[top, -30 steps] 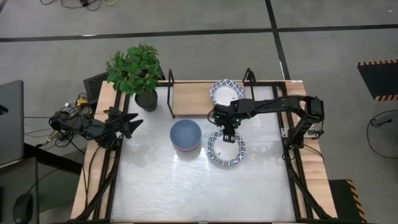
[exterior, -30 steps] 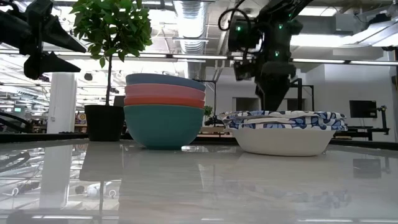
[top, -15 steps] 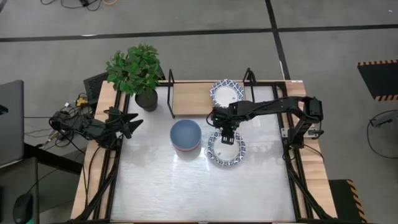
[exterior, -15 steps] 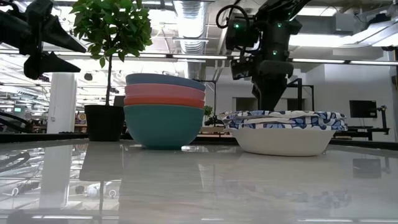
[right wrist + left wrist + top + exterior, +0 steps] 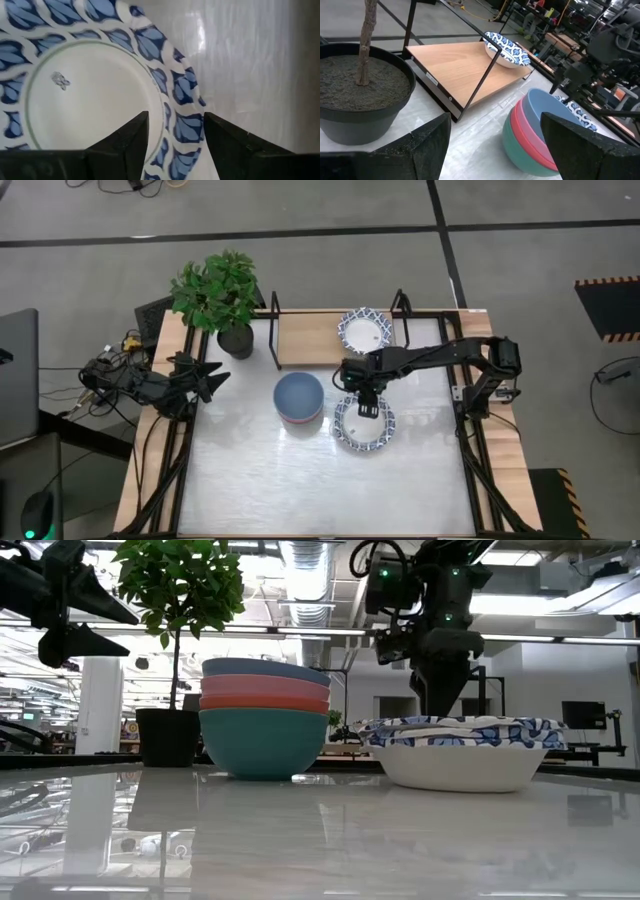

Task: Place and stack bowls onto a shelf
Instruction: Stack the blue patterned bowl on top of the blue patterned bowl on the shelf

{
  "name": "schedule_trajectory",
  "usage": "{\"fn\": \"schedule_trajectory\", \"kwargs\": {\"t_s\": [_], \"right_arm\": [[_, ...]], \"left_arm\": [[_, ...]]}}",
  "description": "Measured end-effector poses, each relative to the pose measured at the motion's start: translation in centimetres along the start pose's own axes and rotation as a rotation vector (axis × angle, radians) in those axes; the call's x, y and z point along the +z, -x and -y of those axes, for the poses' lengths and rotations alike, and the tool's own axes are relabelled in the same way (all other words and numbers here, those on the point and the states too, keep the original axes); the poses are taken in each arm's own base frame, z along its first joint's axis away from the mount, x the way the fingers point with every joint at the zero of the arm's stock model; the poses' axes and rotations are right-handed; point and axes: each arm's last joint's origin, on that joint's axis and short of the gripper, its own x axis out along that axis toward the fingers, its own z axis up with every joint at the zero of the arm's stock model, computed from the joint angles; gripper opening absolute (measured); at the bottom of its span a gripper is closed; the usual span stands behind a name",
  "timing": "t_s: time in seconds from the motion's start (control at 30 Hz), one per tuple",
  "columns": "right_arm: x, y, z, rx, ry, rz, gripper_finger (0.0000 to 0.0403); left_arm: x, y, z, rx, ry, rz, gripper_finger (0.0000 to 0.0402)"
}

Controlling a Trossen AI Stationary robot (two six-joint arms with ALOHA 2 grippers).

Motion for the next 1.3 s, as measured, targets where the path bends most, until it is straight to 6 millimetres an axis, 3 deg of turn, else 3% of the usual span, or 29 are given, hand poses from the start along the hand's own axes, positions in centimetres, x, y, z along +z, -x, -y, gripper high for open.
{"fn": "schedule_trajectory", "kwargs": {"t_s": [0.2,0.53,0.7,0.87,1.13,1.3], "right_arm": [[-0.2,0.0,-0.7,-0.024,0.024,-0.016,0.0174],[0.8,2.2,-0.8,-0.068,0.024,-0.006,0.0085],[0.9,2.2,-0.8,-0.068,0.023,-0.001,0.0069],[1.0,2.2,-0.8,-0.057,0.004,0.011,0.0095],[1.2,1.9,-0.4,-0.044,-0.005,0.002,0.0206],[0.9,1.1,-0.5,-0.042,0.000,0.014,0.0220]], "left_arm": [[0.0,0.0,0.0,0.000,0.000,0.000,0.0293],[0.0,0.0,0.0,0.002,-0.001,0.002,0.0293],[0.0,0.0,0.0,0.003,-0.004,0.001,0.0293],[-0.1,0.0,-0.1,0.007,-0.012,-0.007,0.0293],[-0.1,0.0,-0.1,0.007,-0.013,-0.007,0.0293],[-0.1,0.0,-0.1,0.007,-0.013,-0.007,0.0293]]}}
